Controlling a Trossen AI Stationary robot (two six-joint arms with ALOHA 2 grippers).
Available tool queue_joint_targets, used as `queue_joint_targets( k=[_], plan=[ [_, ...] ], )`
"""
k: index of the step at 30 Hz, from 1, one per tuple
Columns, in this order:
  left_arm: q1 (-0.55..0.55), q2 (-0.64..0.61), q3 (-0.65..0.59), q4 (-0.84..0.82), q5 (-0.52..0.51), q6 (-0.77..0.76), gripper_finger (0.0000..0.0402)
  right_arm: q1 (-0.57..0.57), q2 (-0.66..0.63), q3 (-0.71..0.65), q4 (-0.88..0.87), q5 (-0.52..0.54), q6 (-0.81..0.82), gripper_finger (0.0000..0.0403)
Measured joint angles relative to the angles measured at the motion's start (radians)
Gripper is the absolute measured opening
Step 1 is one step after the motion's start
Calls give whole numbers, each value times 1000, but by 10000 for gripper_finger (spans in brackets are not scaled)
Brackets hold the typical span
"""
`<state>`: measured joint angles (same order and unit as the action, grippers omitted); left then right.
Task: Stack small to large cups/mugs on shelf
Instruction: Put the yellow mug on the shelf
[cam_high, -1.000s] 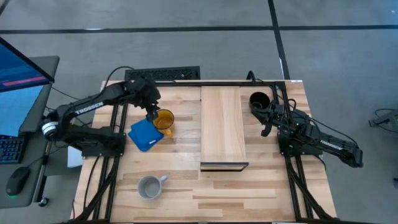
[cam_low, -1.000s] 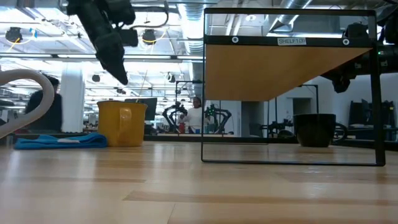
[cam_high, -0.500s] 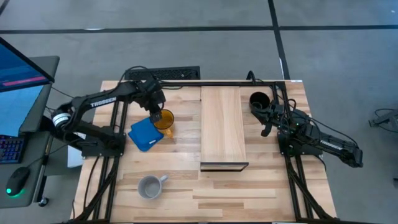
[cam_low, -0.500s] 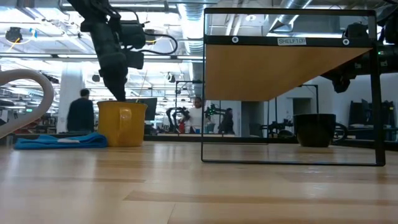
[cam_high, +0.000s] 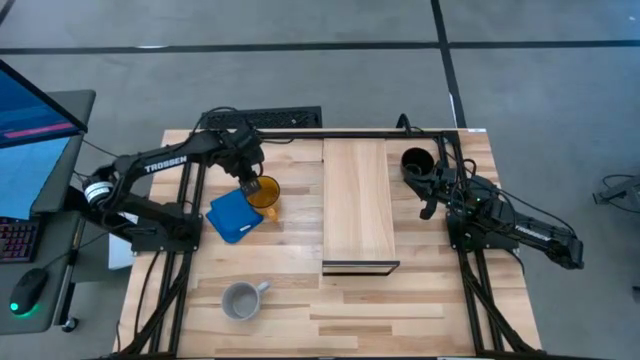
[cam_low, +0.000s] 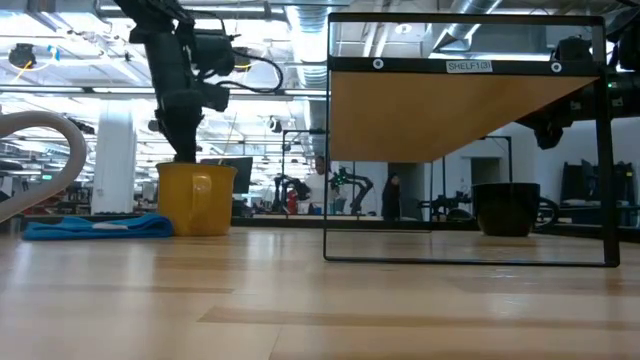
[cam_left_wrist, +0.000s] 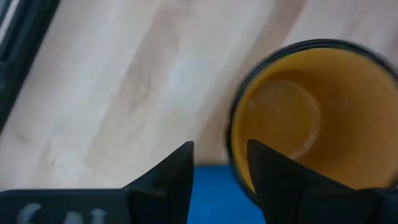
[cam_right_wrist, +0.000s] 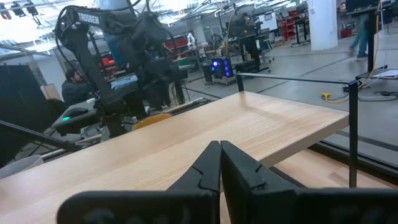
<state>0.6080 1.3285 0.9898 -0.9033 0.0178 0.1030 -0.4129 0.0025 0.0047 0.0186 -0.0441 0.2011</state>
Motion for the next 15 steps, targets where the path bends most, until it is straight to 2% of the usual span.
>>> queue_joint_targets(
  k=[5, 12, 15],
  plan=[
    [-31, -17, 99, -77, 38, -93, 141, 0, 0, 0, 0, 0, -1, 33],
    [-112, -69, 240, -276, 82, -537, 141, 0, 0, 0, 0, 0, 0, 33],
    [-196, -99, 249, -273, 116, -671, 141, 0, 0, 0, 0, 0, 0, 33]
  ],
)
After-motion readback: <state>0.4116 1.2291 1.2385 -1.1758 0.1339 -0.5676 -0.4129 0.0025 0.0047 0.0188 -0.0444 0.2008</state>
